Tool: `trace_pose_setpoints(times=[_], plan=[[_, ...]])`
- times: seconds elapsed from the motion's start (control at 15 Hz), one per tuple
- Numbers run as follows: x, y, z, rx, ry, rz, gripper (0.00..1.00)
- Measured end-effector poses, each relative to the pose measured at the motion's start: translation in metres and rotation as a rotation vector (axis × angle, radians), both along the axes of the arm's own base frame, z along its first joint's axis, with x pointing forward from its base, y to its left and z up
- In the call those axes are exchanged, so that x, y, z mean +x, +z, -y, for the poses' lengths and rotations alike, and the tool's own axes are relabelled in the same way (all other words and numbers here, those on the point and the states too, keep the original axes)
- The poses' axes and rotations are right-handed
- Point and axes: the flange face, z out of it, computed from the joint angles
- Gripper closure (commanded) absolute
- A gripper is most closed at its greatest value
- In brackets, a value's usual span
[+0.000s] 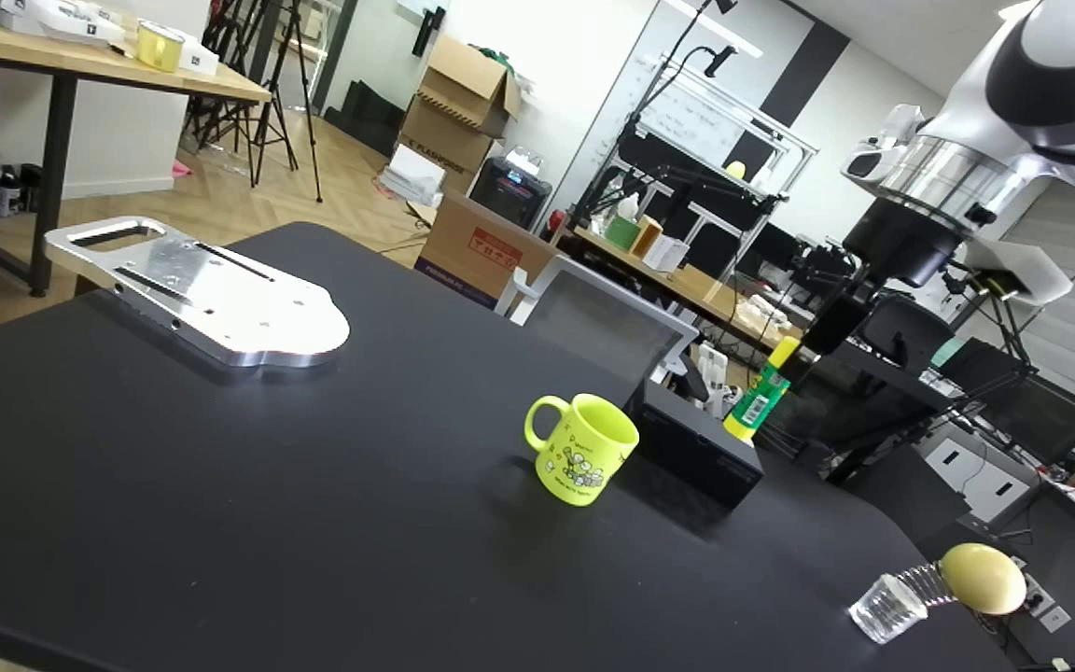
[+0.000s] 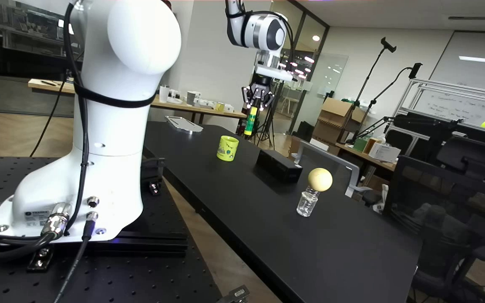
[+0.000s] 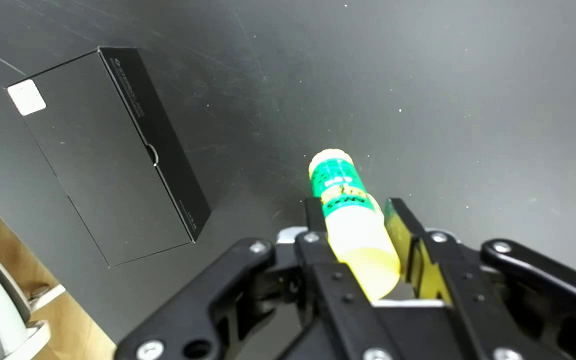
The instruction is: Put the glue stick in the yellow mug
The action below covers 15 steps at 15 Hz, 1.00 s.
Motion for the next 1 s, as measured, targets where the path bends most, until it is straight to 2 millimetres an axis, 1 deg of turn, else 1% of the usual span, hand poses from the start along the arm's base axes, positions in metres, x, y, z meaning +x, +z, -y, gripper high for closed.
trace_pose_setpoints(times=[0.13, 0.4, 0.6, 0.73, 1.0], plan=[[0.003, -0.006, -0.014, 0.004, 0.029, -0.005, 0.91], [0.007, -0.021, -0.049, 0.028, 0.110, -0.015, 0.91], [0.009, -0.034, -0.070, 0.048, 0.171, 0.009, 0.91], [0.009, -0.044, -0.079, 0.063, 0.202, 0.019, 0.91], [0.008, -0.067, -0.088, 0.080, 0.250, 0.007, 0.91]])
